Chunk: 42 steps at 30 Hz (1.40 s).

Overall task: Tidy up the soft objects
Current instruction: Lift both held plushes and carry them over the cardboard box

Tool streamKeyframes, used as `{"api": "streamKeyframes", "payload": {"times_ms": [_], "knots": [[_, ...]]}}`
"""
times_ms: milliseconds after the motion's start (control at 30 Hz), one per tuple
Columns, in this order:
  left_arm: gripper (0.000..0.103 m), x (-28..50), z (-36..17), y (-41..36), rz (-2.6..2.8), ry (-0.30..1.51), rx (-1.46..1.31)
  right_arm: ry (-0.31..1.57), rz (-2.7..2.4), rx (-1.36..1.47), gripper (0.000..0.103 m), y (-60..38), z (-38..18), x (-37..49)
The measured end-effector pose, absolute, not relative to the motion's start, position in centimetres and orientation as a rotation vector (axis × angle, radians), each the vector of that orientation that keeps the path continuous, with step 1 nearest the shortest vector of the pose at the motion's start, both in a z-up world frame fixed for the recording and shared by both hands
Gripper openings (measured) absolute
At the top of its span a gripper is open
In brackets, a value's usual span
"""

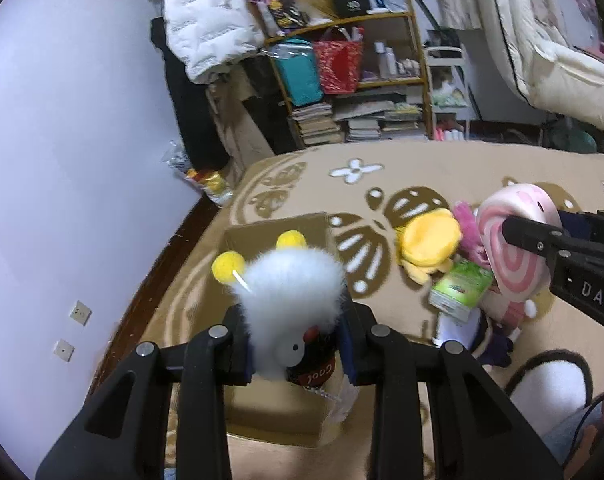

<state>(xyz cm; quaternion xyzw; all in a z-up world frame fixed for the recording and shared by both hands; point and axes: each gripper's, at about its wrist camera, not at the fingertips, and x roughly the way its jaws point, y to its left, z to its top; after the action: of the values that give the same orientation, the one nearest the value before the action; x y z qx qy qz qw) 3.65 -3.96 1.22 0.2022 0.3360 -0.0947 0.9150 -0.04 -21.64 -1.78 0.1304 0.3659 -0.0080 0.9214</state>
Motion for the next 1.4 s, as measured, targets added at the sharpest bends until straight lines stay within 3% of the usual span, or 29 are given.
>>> {"api": "streamKeyframes", "payload": {"times_ms": [467,1400], "knots": [[0.03,6.3,1.8,2.8,-0.146,0.698,0.309,0.713,0.168,0.195,0.037,-13.8,0.1,4.4],[0.031,13.1,-3.6,8.8,-0.089,0.914,0.138,0.748,0.393,0.211,0.043,-8.3,-4.1,7.8]]}}
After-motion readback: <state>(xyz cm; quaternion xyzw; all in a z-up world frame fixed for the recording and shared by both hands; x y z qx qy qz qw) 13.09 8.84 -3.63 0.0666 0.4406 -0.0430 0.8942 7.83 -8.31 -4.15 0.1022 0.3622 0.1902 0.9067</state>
